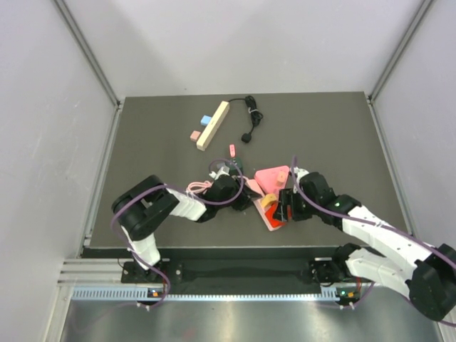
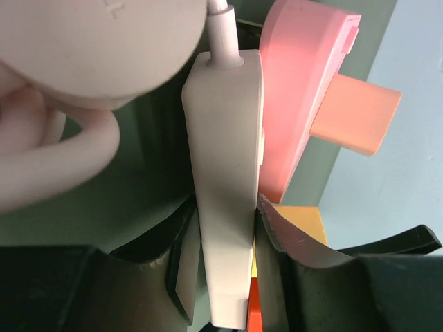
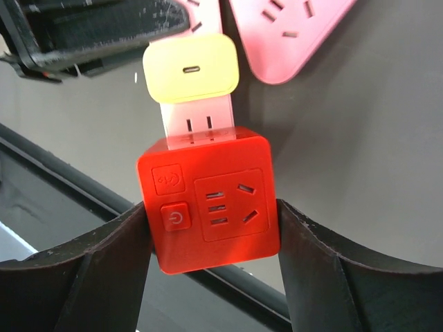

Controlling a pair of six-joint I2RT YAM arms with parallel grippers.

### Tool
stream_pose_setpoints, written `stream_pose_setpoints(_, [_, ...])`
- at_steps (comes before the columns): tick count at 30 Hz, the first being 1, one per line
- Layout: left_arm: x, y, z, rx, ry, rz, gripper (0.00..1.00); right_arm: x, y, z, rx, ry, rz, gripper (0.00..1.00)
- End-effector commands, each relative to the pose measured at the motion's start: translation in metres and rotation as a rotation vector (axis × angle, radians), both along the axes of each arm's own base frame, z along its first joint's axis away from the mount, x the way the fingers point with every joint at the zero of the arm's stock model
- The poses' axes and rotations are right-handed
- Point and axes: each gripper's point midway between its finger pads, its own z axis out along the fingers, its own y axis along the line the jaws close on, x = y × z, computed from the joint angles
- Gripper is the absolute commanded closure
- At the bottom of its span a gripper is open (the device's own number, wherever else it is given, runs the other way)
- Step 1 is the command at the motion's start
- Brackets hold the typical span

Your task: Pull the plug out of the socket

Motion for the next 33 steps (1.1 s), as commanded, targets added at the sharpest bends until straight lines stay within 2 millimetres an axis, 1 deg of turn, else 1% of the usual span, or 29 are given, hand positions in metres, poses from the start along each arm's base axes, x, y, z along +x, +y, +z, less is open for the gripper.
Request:
stream_pose_setpoints(1, [-0.003,0.0,0.004,0.083,-0.05,-0.034,1.0,0.003,0.019,0.007,0.014,-0.043,0.059,0.33])
stream_pose_setpoints(5, [-0.008,0.002,0.004,0.118,-0.051,-0.046,1.0,0.006,0.024,0.005,-0.035,-0.058,0.055,0.32])
stream_pose_setpoints(6, [-0.005,0.005,0.002,0.146,-0.065,-0.033,1.0,0.007,0.025,0.005,-0.039,-0.06,0.051,0.32])
stream_pose_setpoints(7, [-0.005,0.009,-0.002,0.172,-0.064,-0.024,1.0,0.007,0.027,0.006,-0.039,-0.065,0.049,0.33])
stream_pose_setpoints(9, [-0.007,0.011,-0.001,0.188,-0.08,-0.028,1.0,0.009,0.027,0.009,-0.031,-0.077,0.038,0.37])
stream_pose_setpoints(10, [-0.006,0.012,-0.001,0.194,-0.086,-0.027,1.0,0.01,0.027,0.011,-0.027,-0.085,0.032,0.45])
stream_pose_setpoints(12, [-0.008,0.015,-0.003,0.206,-0.1,-0.033,1.0,0.013,0.027,0.019,-0.009,-0.106,0.011,0.56])
stream_pose_setpoints(13, [-0.007,0.015,-0.001,0.205,-0.124,-0.041,1.0,0.014,0.026,0.022,-0.005,-0.114,0.002,0.71])
stream_pose_setpoints(14, [-0.011,0.02,-0.006,0.211,-0.131,-0.047,1.0,0.015,0.025,0.028,0.01,-0.129,-0.015,0.78])
stream_pose_setpoints(15, [-0.012,0.021,-0.006,0.204,-0.151,-0.056,1.0,0.016,0.025,0.031,0.019,-0.135,-0.024,0.94])
stream_pose_setpoints(16, [-0.011,0.019,0.001,0.171,-0.192,-0.057,1.0,0.017,0.024,0.036,0.033,-0.148,-0.035,1.0])
stream_pose_setpoints(17, [-0.015,0.024,-0.005,0.183,-0.195,-0.062,1.0,0.018,0.024,0.039,0.047,-0.147,-0.05,1.0])
stream_pose_setpoints(21, [-0.019,0.037,-0.017,0.278,-0.231,-0.09,1.0,0.021,0.021,0.05,0.085,-0.152,-0.091,1.0])
stream_pose_setpoints(22, [-0.019,0.039,-0.018,0.292,-0.241,-0.094,1.0,0.021,0.021,0.053,0.097,-0.155,-0.094,1.0])
stream_pose_setpoints(24, [-0.021,0.046,-0.023,0.316,-0.244,-0.088,1.0,0.022,0.016,0.052,0.098,-0.144,-0.111,1.0])
stream_pose_setpoints(27, [-0.021,0.052,-0.024,0.343,-0.252,-0.082,1.0,0.025,0.006,0.046,0.108,-0.12,-0.153,1.0])
stream_pose_setpoints(28, [-0.021,0.053,-0.023,0.349,-0.253,-0.081,1.0,0.02,0.005,0.041,0.129,-0.095,-0.144,1.0])
stream_pose_setpoints(29, [-0.02,0.055,-0.024,0.359,-0.255,-0.078,1.0,0.024,-0.001,0.039,0.14,-0.09,-0.168,1.0])
stream_pose_setpoints(30, [-0.022,0.056,-0.025,0.366,-0.251,-0.081,1.0,0.024,-0.002,0.038,0.151,-0.086,-0.168,1.0])
stream_pose_setpoints(33, [-0.019,0.054,-0.022,0.382,-0.259,-0.086,1.0,0.021,-0.006,0.032,0.123,-0.074,-0.155,1.0])
